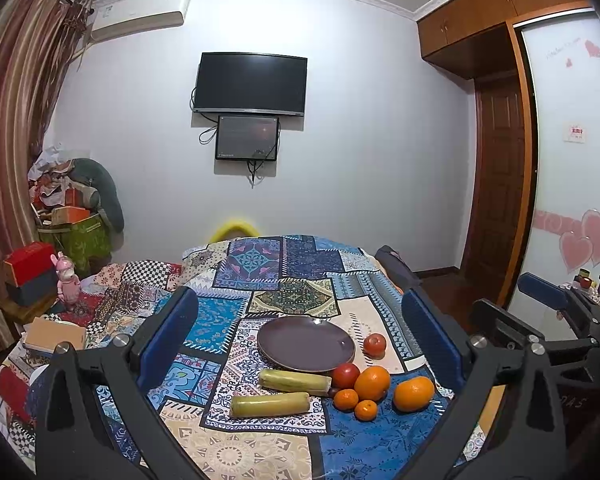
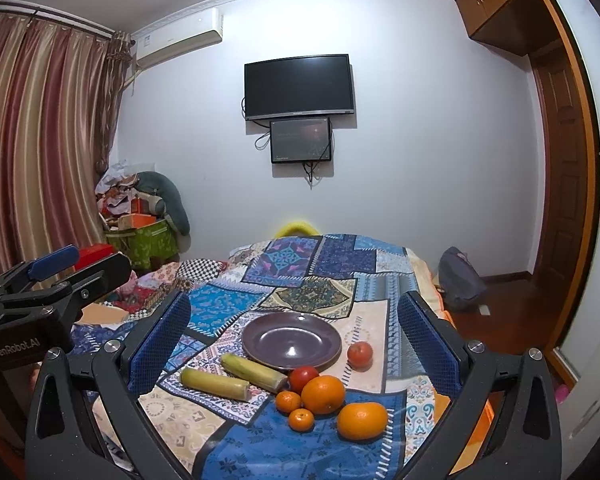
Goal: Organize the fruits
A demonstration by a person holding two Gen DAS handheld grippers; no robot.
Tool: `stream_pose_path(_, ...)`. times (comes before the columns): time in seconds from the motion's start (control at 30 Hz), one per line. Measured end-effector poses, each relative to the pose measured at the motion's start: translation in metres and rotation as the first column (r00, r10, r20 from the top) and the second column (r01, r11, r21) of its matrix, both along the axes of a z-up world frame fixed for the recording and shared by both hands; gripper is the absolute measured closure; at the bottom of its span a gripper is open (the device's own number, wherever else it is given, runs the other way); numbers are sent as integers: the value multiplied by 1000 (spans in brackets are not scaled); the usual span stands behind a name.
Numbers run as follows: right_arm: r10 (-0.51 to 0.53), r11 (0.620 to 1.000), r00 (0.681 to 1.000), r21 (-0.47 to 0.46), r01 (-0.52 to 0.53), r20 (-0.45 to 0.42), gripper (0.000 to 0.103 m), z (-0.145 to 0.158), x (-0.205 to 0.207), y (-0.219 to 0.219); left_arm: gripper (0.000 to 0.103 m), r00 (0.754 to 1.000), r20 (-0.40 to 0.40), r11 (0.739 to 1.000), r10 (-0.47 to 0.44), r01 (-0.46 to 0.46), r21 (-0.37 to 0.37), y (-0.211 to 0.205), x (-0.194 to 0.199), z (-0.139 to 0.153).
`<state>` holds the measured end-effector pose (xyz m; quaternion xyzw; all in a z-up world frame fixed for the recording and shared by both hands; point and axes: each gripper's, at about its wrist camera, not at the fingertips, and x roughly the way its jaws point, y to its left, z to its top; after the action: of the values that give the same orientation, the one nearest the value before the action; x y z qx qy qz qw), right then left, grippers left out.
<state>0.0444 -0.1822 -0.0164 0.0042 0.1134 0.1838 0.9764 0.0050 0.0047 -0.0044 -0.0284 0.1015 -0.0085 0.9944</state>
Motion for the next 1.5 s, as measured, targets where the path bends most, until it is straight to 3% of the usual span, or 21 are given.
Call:
stream_pose_path(1.27, -9, 1000, 1000, 17, 9, -10, 0, -2, 8, -5, 0, 1000, -12, 1000, -20, 20, 0, -1, 5, 0)
stream_pose_path(1.5, 4, 999, 999, 33, -2, -44, 0, -8, 14, -10, 14, 999, -39, 1000, -21, 21, -4, -2, 13, -4)
